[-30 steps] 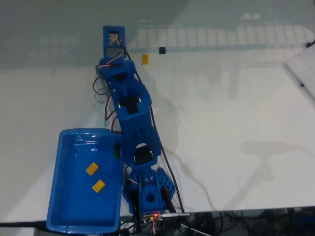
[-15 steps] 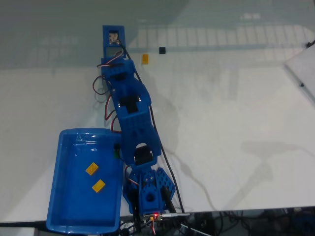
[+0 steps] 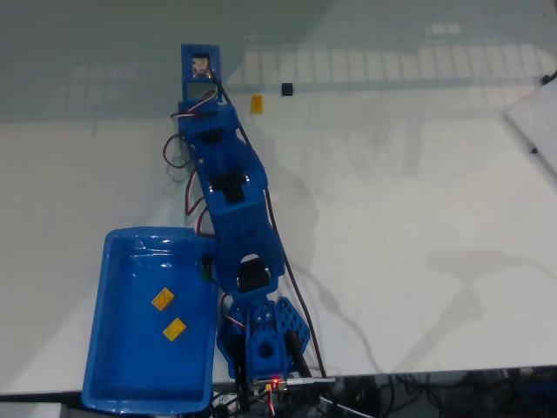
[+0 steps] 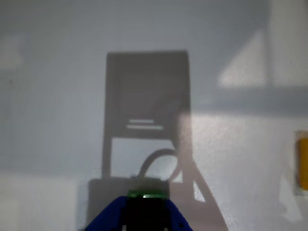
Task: Pick up all the lego then put into the bin
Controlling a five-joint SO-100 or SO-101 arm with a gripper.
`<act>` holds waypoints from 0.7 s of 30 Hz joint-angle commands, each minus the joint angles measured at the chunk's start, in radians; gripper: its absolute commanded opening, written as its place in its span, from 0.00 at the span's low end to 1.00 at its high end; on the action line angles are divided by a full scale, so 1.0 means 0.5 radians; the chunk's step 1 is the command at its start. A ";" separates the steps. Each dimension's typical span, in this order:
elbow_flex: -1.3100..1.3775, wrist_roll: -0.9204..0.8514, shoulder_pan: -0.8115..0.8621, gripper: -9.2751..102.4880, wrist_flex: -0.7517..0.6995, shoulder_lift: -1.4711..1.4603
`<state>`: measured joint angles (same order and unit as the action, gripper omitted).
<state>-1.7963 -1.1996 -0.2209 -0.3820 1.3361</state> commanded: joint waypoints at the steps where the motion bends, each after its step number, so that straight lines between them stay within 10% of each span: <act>1: -0.074 0.043 0.003 0.08 -0.009 0.377; 21: -0.703 -0.160 -1.417 0.09 -1.924 2.924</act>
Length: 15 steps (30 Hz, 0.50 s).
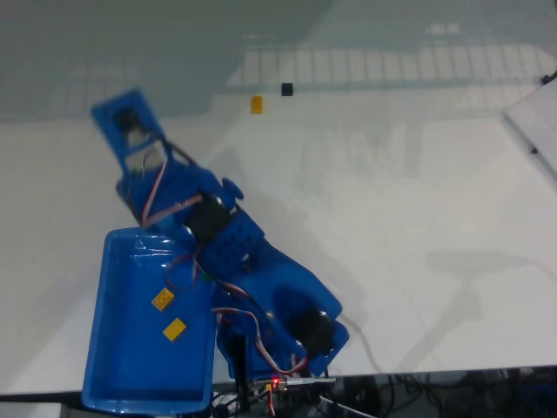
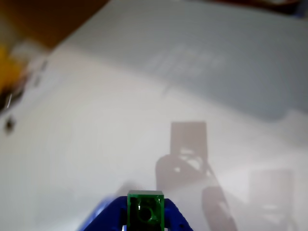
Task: Pick up all the lego then put into the bin
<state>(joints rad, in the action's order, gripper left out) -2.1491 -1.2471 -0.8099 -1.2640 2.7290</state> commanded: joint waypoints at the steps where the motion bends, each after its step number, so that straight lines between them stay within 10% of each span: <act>1: -0.018 -0.080 -0.328 0.09 -0.236 0.190; 15: -0.107 -0.135 -0.911 0.33 -0.960 0.288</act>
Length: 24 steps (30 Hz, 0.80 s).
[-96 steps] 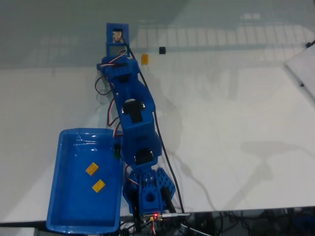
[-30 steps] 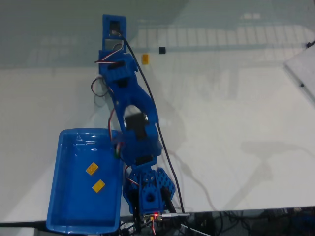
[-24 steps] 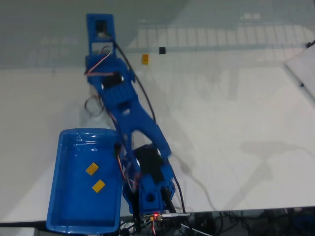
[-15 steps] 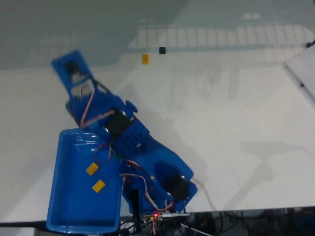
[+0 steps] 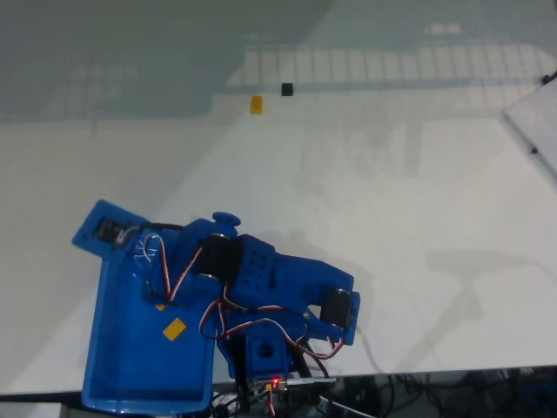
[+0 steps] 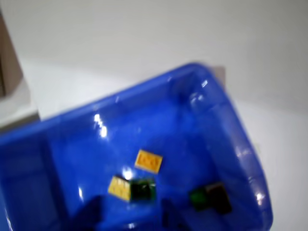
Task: Pick up all the lego then put into the bin
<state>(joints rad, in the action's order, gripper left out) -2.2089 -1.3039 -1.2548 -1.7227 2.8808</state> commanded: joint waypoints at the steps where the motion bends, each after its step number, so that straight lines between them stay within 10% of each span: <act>1: 0.015 -0.009 -0.021 0.36 -0.043 -0.021; 8: 0.074 -0.098 0.442 0.41 0.252 -0.196; 16: 0.021 -0.282 1.770 0.39 1.736 -0.902; 24: 0.003 -0.264 2.479 0.38 2.620 -1.690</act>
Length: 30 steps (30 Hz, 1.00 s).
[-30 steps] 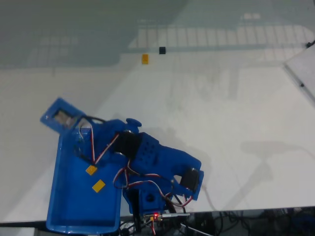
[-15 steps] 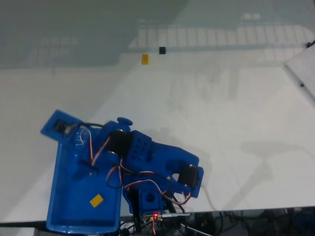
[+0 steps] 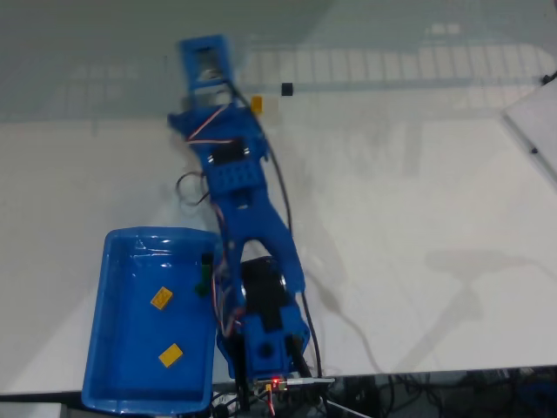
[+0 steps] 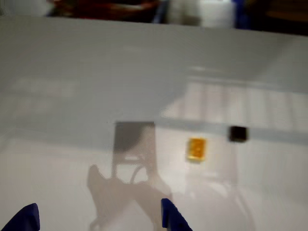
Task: Pick up all the lego then put into the bin
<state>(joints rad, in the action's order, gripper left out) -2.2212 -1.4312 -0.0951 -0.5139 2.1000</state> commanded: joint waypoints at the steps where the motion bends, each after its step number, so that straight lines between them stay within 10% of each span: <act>1: 0.028 -0.015 0.209 0.38 0.288 -0.215; 13: 0.083 0.080 0.380 0.38 0.942 -0.914; 30: 0.525 -0.028 0.436 0.36 0.966 -1.506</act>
<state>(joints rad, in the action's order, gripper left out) -2.0203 -1.4297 0.1181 -0.0430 1.3468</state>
